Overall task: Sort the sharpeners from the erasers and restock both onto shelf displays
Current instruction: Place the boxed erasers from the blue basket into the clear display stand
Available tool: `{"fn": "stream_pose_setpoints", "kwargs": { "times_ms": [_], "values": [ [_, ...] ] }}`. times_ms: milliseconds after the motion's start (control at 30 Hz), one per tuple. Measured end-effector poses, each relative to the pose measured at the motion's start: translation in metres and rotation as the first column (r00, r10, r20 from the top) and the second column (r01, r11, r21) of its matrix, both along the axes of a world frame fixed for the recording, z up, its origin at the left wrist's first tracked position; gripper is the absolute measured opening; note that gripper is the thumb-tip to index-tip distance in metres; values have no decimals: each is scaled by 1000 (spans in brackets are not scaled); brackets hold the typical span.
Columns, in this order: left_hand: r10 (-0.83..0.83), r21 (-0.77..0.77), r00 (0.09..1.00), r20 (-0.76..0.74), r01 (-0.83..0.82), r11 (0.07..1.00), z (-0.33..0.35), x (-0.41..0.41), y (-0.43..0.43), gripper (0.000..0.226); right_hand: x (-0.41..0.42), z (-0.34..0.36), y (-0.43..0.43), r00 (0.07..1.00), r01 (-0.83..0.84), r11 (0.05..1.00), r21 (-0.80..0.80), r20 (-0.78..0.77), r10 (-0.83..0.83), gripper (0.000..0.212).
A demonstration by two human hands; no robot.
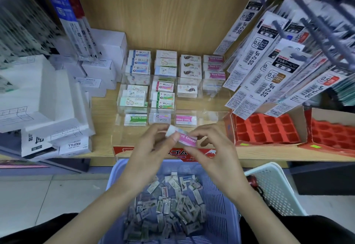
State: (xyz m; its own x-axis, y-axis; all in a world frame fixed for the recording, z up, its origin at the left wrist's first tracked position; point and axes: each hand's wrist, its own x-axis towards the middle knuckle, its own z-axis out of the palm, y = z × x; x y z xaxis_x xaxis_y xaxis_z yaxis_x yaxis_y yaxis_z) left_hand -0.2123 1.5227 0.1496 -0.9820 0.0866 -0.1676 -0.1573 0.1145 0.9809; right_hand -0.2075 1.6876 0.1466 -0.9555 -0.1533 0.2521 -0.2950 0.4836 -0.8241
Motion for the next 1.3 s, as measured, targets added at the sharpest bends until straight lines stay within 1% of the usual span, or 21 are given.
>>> {"fn": "stream_pose_setpoints", "kwargs": {
  "times_ms": [67,133,167,200,233,267,300,367,433,467,533,567,600,633,700,800,900,1067,1200,1233,1300],
  "values": [
    [57,94,997,56,-62,994,2,-1,4,22,3,0,-4,998,-54,998,-11,17,54,24],
    [57,147,995,79,-68,987,3,-4,3,23,4,2,-2,989,-127,991,-47,67,130,25],
    [34,131,997,64,-42,991,3,-6,2,26,4,3,1,984,-158,986,-48,69,161,25],
    [-3,94,999,50,-2,996,3,-7,0,29,2,3,4,981,-187,982,-19,57,187,31],
    [-51,52,998,44,49,997,3,-9,-1,34,1,3,8,975,-221,974,37,46,220,44],
    [-106,34,993,54,105,994,4,-10,-2,40,-1,2,12,964,-264,958,108,41,261,56],
    [-167,33,984,62,166,986,4,-10,-2,44,-3,0,15,952,-305,935,181,39,303,61],
    [-262,32,963,67,260,965,3,-9,0,46,-8,-5,18,926,-369,894,254,17,377,54],
    [-271,42,960,64,269,962,-1,-9,1,46,-12,-9,20,915,-387,887,252,-12,403,41],
    [-245,40,968,62,243,969,-2,-10,0,47,-14,-10,21,918,-376,893,246,-34,396,36],
    [-183,-77,983,14,184,980,-5,-13,-4,47,-21,-12,24,947,-277,920,279,-81,310,30],
    [-167,-174,985,-36,158,972,-6,-14,-7,44,-27,-15,26,968,-174,924,339,-115,224,29],
    [-162,-270,983,-92,132,954,-7,-15,-11,40,-34,-18,26,979,-44,903,428,-160,124,30],
    [-168,-352,974,-148,107,930,-8,-15,-14,37,-41,-22,25,979,80,850,520,-204,33,34],
    [-194,-453,959,-205,82,888,-12,-12,-19,37,-55,-30,17,963,231,726,648,-257,-77,42],
    [-197,-495,960,-200,75,865,-17,-10,-24,41,-65,-39,2,931,352,615,706,-331,-154,42],
    [-179,-496,961,-209,54,867,-18,-9,-28,41,-68,-48,-6,910,409,573,710,-361,-203,40],
    [-177,-491,963,-204,56,869,-18,-8,-33,34,-68,-52,-6,891,453,555,697,-355,-282,32],
    [-172,-479,964,-202,56,876,-19,-4,-34,30,-72,-47,-9,894,437,492,753,-300,-334,39],
    [-177,-482,963,-203,59,874,-19,-3,-34,26,-72,-47,-9,900,422,487,765,-289,-326,38],
    [-190,-497,958,-215,60,866,-18,-3,-35,14,-70,-47,-6,917,395,543,741,-282,-282,34]
  ]
}}
